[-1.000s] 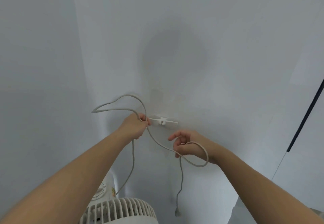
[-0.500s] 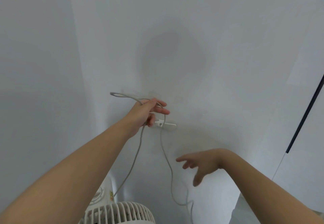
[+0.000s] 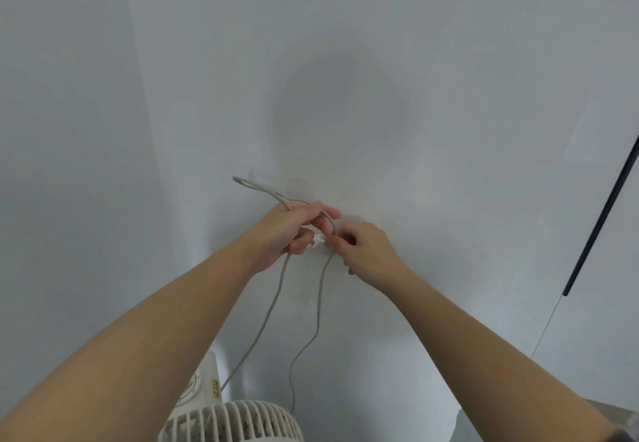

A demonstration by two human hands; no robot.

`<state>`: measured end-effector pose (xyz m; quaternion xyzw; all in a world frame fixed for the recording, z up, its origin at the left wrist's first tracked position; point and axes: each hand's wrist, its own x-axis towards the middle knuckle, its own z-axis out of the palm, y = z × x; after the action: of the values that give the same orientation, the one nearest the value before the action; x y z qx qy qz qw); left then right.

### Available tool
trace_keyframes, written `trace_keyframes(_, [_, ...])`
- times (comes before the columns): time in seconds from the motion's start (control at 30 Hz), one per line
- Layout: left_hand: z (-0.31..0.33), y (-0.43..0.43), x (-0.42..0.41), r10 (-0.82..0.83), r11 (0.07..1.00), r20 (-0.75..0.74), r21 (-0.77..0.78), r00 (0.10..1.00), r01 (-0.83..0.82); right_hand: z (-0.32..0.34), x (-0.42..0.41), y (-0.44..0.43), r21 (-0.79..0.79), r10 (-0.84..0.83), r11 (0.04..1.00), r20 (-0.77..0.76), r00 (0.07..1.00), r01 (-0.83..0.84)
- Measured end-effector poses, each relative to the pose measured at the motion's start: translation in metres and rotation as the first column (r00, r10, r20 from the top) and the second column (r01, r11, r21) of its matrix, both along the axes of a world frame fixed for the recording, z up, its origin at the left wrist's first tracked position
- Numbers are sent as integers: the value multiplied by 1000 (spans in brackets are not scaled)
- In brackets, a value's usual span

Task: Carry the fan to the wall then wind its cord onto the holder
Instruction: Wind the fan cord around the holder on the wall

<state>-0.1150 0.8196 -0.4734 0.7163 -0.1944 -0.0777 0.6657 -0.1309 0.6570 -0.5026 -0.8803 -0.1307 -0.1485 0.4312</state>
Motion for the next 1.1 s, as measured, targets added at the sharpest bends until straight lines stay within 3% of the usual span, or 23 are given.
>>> trace_keyframes(0.1, [-4, 6, 5, 314, 949, 17, -40, 949, -313, 5, 0, -8, -1, -186, 982, 64, 980, 187])
trace_keyframes(0.17, [-8, 17, 9, 536, 839, 44, -140, 843, -526, 7, -3, -14, 28, -278, 961, 80, 957, 276])
trace_keyframes(0.27, [-15, 31, 16, 702, 704, 144, -291, 698, -648, 9, -8, -10, 22, -291, 957, 123, 949, 291])
trace_keyframes(0.37, [-20, 28, 19, 660, 749, 312, -199, 683, -633, 16, -8, 1, 159, -138, 978, -2, 990, 137])
trace_keyframes(0.5, [-13, 23, 13, 357, 928, 421, -61, 834, -367, 19, -10, 11, 457, 179, 889, -288, 941, -29])
trace_keyframes(0.6, [-8, 23, 4, 172, 983, 463, -22, 869, -183, 18, -10, 7, 678, 232, 735, -272, 934, 15])
trace_keyframes(0.7, [-3, 22, -6, 198, 978, 556, -63, 807, -197, 18, -10, 1, 768, 234, 639, -228, 945, 27])
trace_keyframes(0.83, [-8, 18, -6, 287, 931, 648, -15, 706, -365, 16, -11, -2, 720, 199, 689, -84, 976, -79])
trace_keyframes(0.93, [-18, 18, 0, 300, 905, 585, 76, 753, -419, 24, -8, -5, 624, 217, 760, 21, 976, -183])
trace_keyframes(1.03, [-27, 24, 8, 285, 867, 577, 186, 765, -463, 24, -2, -13, 386, 9, 921, 121, 993, -55])
trace_keyframes(1.1, [-38, 34, 15, 247, 827, 607, 274, 755, -491, 18, -2, -20, 227, -136, 970, 201, 970, 89])
